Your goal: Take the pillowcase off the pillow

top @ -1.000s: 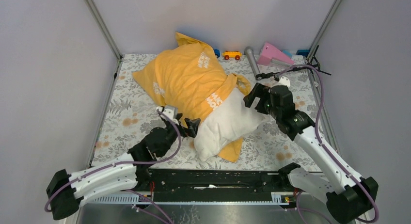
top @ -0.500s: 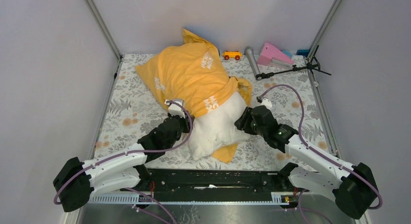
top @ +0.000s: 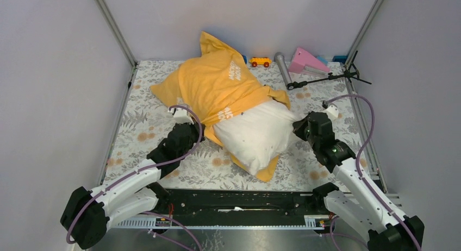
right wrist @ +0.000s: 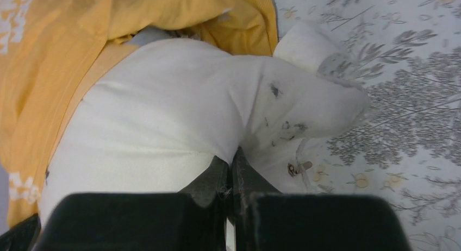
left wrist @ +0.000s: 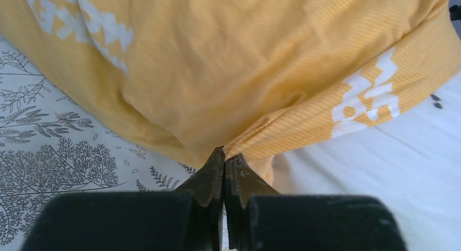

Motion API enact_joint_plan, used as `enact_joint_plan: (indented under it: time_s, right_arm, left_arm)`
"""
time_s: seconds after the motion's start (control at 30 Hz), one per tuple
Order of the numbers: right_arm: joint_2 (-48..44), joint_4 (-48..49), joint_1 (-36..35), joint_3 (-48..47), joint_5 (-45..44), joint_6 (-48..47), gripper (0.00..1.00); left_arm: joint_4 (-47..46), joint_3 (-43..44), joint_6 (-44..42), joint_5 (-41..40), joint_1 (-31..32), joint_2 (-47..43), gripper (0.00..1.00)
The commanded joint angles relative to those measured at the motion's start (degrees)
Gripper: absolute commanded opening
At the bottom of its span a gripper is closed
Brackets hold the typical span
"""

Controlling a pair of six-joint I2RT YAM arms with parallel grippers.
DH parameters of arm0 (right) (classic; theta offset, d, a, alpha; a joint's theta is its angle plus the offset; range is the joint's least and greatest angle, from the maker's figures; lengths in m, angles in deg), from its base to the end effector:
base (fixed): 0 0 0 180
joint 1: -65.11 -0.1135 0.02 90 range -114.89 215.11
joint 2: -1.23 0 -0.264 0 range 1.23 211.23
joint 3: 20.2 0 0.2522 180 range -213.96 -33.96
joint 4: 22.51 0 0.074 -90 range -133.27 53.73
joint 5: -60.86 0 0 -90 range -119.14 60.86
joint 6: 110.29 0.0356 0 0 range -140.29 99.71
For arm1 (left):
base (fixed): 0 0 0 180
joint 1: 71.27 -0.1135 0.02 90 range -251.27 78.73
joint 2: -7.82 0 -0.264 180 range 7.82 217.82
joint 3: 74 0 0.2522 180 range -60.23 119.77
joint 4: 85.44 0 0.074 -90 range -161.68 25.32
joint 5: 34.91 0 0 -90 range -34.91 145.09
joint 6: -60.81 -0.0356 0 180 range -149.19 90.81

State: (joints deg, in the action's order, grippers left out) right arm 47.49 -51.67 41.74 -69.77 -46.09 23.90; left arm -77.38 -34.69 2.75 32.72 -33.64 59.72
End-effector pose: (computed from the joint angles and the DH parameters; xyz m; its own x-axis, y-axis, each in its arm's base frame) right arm 0.1753 0.0644 0.2717 -0.3836 0.5606 -0.7339 0.1796 0.8248 0.5361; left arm 0.1693 -0.1134 0.2286 -0.3865 -0.3198 -0.8651 0.0920 0.9199 -0.3811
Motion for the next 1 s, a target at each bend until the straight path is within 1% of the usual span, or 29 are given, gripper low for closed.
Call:
enact_joint_plan:
  time_s: [0.0,0.07,0.1,0.13,0.17,0.2,0.27,0.3,0.4,0.47,0.53,0.57,0.63,0.7,0.77,0.87,0.97]
  right_arm:
    - [-1.7,-7.7,5.4,-4.9,-11.8,-3.2,0.00]
    - [-1.3,-7.1,5.4,-6.4,-8.9,-5.1,0.00]
    - [-0.8,-6.1,5.4,-7.2,-5.1,-7.3,0.01]
    - [-0.3,-4.7,5.4,-8.1,0.3,-10.3,0.11]
    - [0.6,-3.9,5.4,-9.3,5.4,-13.1,0.26]
    - [1.7,-4.3,5.4,-10.9,8.8,-14.4,0.36]
    - [4.7,-7.0,5.4,-15.5,13.8,-16.7,0.54]
    - [5.9,-8.3,5.4,-17.5,15.7,-18.0,0.60]
    - [8.1,-11.8,4.7,-22.5,16.7,-20.8,0.71]
    - [9.0,-13.2,2.6,-24.9,16.3,-23.7,0.79]
    - [10.7,-15.1,-2.6,-27.3,13.1,-25.6,0.86]
    - [11.9,-16.4,-6.8,-28.5,10.7,-26.5,0.90]
    - [14.8,-18.3,-16.4,-30.4,3.5,-27.3,0.94]
    - [18.1,-19.5,-22.4,-31.5,1.0,-27.3,0.97]
    - [20.0,-19.8,-26.9,-31.9,0.9,-27.4,0.99]
    - [22.6,-19.3,-33.7,-31.0,1.1,-28.1,1.00]
    - [26.2,-20.4,-37.8,-29.5,-0.2,-28.5,1.00]
  left_arm:
    - [5.6,1.4,0.0,-8.4,-1.8,-0.4,0.00]
    - [5.6,1.5,0.2,-8.7,-1.8,-0.6,0.00]
    - [5.4,1.1,0.0,-7.7,-1.8,-0.9,0.00]
    - [4.1,0.6,-0.5,-6.0,-1.8,-1.2,0.00]
    - [2.3,-0.2,-1.2,-3.8,-1.8,-1.5,0.00]
    - [0.4,-0.8,-1.7,-1.2,-1.8,-1.6,0.00]
    - [-2.9,-1.4,-3.0,3.4,-1.8,-1.2,0.00]
    - [-3.7,-1.4,-3.4,5.1,-1.8,-0.6,0.00]
    - [-3.9,-0.3,-4.2,7.9,-1.8,2.4,0.00]
    - [-3.8,0.5,-4.5,9.1,-1.8,4.1,0.00]
    - [-3.9,0.9,-4.6,9.9,-1.8,5.2,0.00]
    - [-4.0,0.9,-4.6,10.1,-1.8,5.4,0.00]
    - [-4.5,0.7,-4.6,10.3,-1.8,5.4,0.00]
    - [-4.9,0.4,-4.6,10.1,-1.8,5.2,0.00]
    - [-5.0,0.1,-4.7,9.7,-1.8,4.9,0.00]
    - [-5.3,-0.1,-4.7,9.1,-1.8,4.8,0.00]
    - [-5.1,0.0,-4.8,9.0,-1.8,5.0,0.00]
